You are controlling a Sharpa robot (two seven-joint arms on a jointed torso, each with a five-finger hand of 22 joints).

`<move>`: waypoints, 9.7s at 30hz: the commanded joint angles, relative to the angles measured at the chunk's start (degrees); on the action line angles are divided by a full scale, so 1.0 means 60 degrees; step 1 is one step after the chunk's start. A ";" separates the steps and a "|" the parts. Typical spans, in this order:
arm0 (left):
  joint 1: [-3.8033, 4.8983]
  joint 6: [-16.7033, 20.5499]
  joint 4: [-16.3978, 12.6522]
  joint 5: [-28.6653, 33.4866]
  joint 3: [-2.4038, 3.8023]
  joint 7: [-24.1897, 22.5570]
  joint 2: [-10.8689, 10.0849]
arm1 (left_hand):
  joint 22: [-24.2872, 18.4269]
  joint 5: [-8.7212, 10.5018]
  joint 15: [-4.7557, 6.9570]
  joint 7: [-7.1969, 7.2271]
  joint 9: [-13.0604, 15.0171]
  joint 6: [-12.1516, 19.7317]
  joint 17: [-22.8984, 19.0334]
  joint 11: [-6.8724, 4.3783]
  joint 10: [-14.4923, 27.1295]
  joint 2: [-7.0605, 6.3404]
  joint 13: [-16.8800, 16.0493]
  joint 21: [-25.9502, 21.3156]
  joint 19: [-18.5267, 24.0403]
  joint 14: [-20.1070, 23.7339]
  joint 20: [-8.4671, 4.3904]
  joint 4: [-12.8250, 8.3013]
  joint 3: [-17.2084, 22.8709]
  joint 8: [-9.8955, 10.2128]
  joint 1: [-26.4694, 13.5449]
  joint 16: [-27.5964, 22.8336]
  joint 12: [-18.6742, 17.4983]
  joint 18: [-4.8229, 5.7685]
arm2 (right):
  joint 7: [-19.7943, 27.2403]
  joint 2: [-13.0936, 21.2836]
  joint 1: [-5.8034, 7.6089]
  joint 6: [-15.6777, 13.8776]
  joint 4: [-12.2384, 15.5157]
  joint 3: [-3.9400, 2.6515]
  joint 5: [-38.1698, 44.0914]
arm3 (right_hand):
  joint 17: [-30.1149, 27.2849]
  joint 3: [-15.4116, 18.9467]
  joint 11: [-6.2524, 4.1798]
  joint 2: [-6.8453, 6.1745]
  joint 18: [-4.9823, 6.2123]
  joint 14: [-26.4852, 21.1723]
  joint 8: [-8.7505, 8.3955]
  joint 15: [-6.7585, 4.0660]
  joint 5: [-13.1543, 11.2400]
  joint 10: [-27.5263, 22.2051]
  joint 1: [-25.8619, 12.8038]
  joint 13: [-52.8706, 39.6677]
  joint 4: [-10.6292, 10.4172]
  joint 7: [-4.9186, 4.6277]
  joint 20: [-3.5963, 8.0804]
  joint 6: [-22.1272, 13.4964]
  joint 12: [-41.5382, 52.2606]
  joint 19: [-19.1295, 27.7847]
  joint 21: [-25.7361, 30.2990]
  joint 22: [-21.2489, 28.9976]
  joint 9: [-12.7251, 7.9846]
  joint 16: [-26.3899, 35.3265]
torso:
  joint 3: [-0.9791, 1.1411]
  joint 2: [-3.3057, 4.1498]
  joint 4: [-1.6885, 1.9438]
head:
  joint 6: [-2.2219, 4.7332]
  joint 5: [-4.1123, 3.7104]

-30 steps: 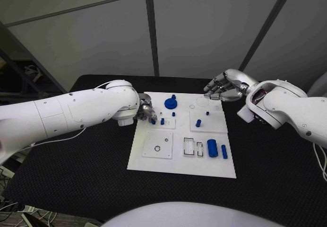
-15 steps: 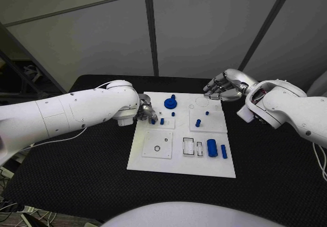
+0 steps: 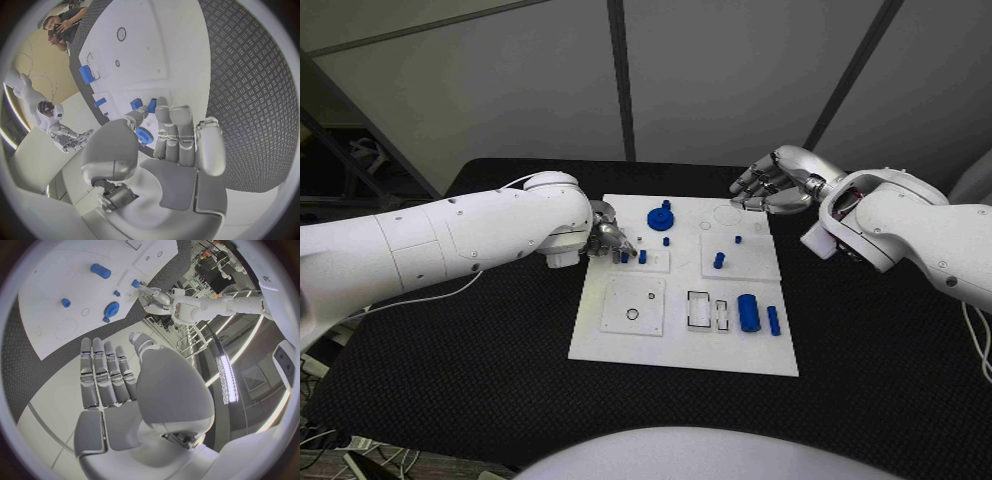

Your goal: Assemble the parts on the task board

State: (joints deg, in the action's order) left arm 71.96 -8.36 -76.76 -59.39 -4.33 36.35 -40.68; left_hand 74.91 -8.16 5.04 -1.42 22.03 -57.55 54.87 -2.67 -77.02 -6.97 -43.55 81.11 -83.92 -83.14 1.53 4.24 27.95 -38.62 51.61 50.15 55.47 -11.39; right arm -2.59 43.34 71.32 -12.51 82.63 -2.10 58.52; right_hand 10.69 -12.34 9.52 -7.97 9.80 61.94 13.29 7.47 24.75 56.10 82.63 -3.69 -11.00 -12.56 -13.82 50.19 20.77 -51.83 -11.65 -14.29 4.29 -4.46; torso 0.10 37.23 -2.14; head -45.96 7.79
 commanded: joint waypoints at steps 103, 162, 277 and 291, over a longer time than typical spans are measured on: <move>-0.0298 0.2548 0.1808 -0.3858 -0.0480 -0.6054 0.1633 | -0.3608 -0.0033 -0.0877 -0.1023 -0.2925 0.0015 -0.0038 0.1168 0.2883 -0.0228 0.6176 -0.6094 0.2721 0.1357 0.0769 -0.1307 -0.0679 0.4195 0.4503 0.3216 -0.5256 0.0335 | 0.0279 -0.0096 0.0014 -0.0074 -0.0031 -0.0001 0.0217 | -0.0098 -0.0230 -0.0097 0.0028 0.0105 0.0098 0.0018 -0.0050 0.0077 -0.0007 0.0143 0.0023 0.0135 0.0063 0.0037 0.0183 -0.0053 -0.0168 0.0148 0.0105 -0.0016 0.0016 | 0.0014 0.0006 -0.0032 | 0.0197 -0.0249; -0.0355 0.2685 0.0437 -0.2782 0.0594 -0.5967 -0.0096 | -0.1627 -0.0031 -0.0894 -0.1220 -0.2973 -0.0690 0.0644 0.1218 0.1869 -0.0230 0.6452 -0.4020 0.2076 0.0668 0.0773 -0.1602 0.0389 0.4804 0.4433 0.4262 -0.6467 0.0614 | 0.0270 -0.0015 0.0013 -0.0123 -0.0026 -0.0001 0.0217 | -0.0112 -0.0263 -0.0087 0.0047 0.0101 0.0097 0.0011 -0.0043 0.0115 -0.0002 0.0143 0.0021 0.0135 0.0044 0.0036 0.0199 -0.0064 -0.0180 0.0164 0.0119 -0.0018 0.0022 | 0.0011 0.0009 -0.0013 | 0.0283 -0.0219; -0.0811 0.2183 0.1114 -0.2752 0.0587 -0.5770 0.0051 | -0.1758 0.0040 -0.1027 -0.1310 -0.3060 0.0308 0.0232 0.1360 0.2089 -0.0683 0.6548 -0.4473 0.2260 0.0862 0.0905 -0.1378 0.0216 0.5732 0.4080 0.4236 -0.7373 0.0546 | -0.0075 0.0029 0.0013 0.0044 -0.0061 0.0000 0.0977 | -0.0160 -0.0336 -0.0071 -0.0061 0.0108 0.0188 -0.0067 -0.0054 0.0140 -0.0159 0.0154 0.0032 0.0227 0.0086 0.0047 0.0188 -0.0219 -0.0285 0.0206 0.0169 -0.0036 -0.0001 | 0.0006 0.0011 -0.0027 | 0.0171 -0.0228; -0.0816 0.2678 0.0747 -0.2269 0.0665 -0.5993 -0.0668 | -0.1893 0.0023 -0.1059 -0.1362 -0.3000 0.0185 -0.0143 0.1419 0.2134 -0.0617 0.6547 -0.4728 0.2369 0.1023 0.0916 -0.1376 0.0283 0.5651 0.4210 0.4102 -0.7500 0.0504 | -0.0625 0.0066 0.0001 0.0210 -0.0200 0.0006 0.3678 | 0.0873 -0.0413 -0.0729 0.0087 0.0106 0.3765 -0.0259 -0.1180 -0.0553 0.1122 0.0416 0.0022 0.0932 0.0624 0.1264 0.1289 -0.0876 -0.2592 -0.2251 -0.1355 -0.0025 -0.1629 | 0.0002 0.0012 -0.0036 | 0.0239 -0.0225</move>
State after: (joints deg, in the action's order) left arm 66.98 5.51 -71.94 -75.29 -0.47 1.46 -44.38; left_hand 63.60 -8.12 -1.24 -9.75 3.92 -55.87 54.15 5.55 -64.30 -10.68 -4.26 52.93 -69.98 -77.29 7.08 -3.99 29.32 -4.34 76.16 74.95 10.74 -11.36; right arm -4.90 43.73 71.27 -12.03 81.47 -2.05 73.18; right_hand 15.24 -14.77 5.41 -7.50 9.80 82.38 12.07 0.82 21.73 62.14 84.77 -3.56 -5.71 -8.88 -6.73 57.41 15.84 -66.50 -23.77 -21.51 4.14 -13.19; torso 0.09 37.30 -2.27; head -44.64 6.54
